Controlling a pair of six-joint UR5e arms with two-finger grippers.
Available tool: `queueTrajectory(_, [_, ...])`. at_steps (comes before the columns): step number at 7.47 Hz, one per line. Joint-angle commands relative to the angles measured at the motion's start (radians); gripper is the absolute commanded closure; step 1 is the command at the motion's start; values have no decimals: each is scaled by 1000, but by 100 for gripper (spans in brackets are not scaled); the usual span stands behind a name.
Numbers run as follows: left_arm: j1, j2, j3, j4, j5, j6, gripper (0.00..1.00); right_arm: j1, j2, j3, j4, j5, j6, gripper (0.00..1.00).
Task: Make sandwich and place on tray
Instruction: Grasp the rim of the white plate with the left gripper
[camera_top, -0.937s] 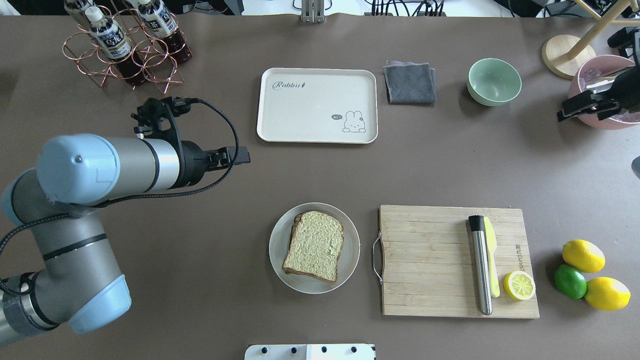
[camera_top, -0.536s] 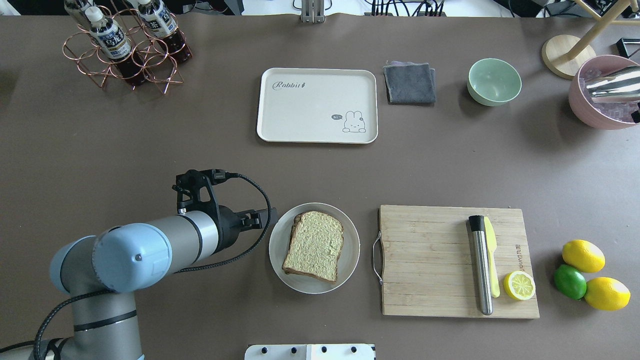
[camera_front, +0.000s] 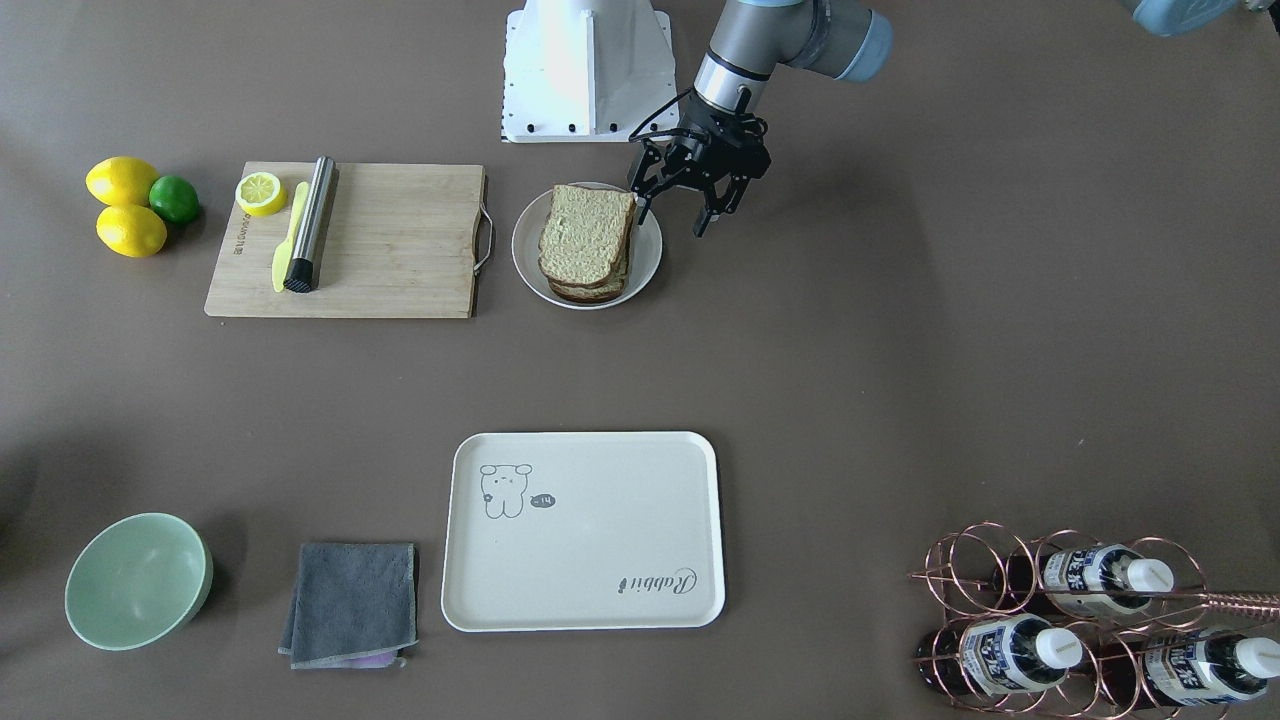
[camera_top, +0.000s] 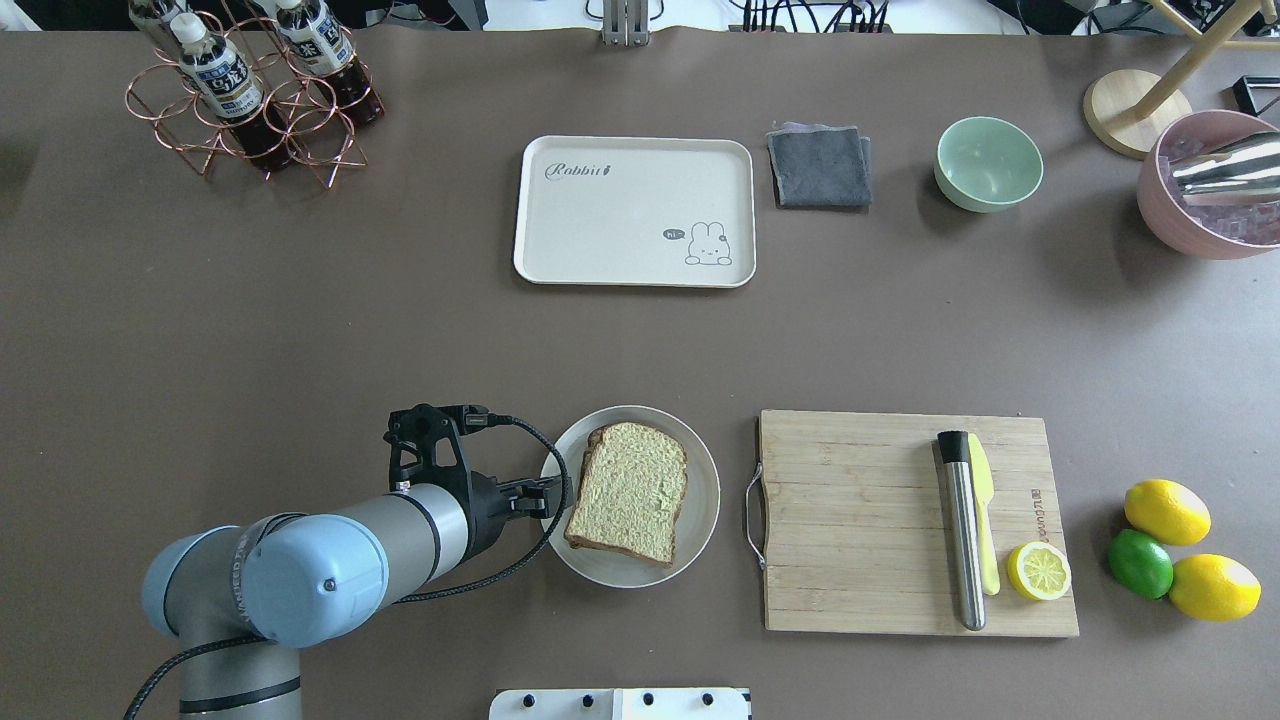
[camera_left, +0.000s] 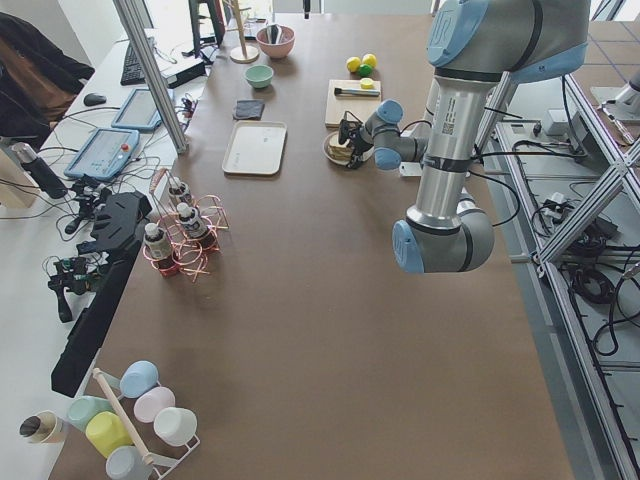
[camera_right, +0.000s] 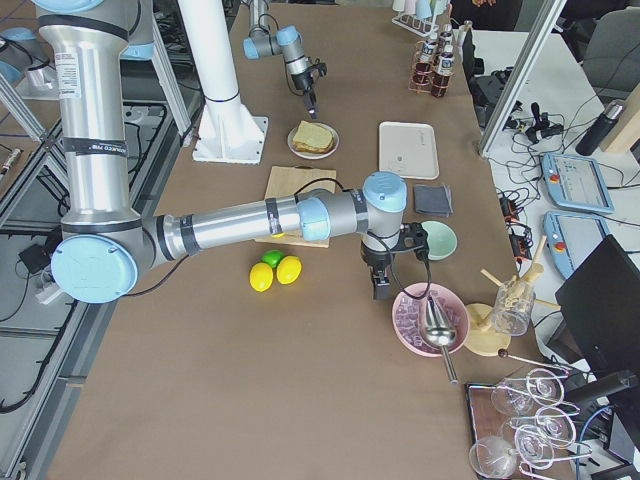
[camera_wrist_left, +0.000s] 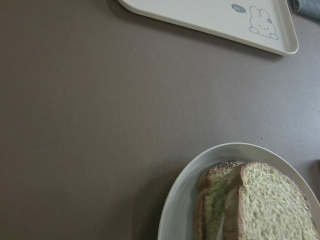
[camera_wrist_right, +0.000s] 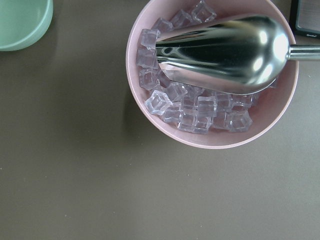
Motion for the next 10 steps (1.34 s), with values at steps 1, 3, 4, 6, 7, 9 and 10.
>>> queueTrajectory(1, [2, -1, 18, -2, -6, 6, 33, 1, -10, 5, -1, 2, 5, 1])
queueTrajectory(3, [0, -27, 50, -4, -6, 6, 37, 1, -10, 4, -1, 2, 8, 1])
queueTrajectory(4, [2, -56, 79, -6, -6, 6, 37, 1, -9, 1, -1, 2, 8, 1])
queueTrajectory(6, [0, -57, 84, -16, -8, 6, 46, 1, -2, -1, -1, 0, 8, 1])
queueTrajectory(7, [-8, -50, 82, -33, -11, 8, 49, 1, 1, -1, -1, 0, 10, 1])
queueTrajectory(9, [-8, -50, 85, -38, -11, 8, 55, 1, 5, -1, -1, -1, 12, 1])
queueTrajectory(10, [-8, -50, 94, -39, -11, 8, 55, 1, 8, -2, -1, -1, 12, 1])
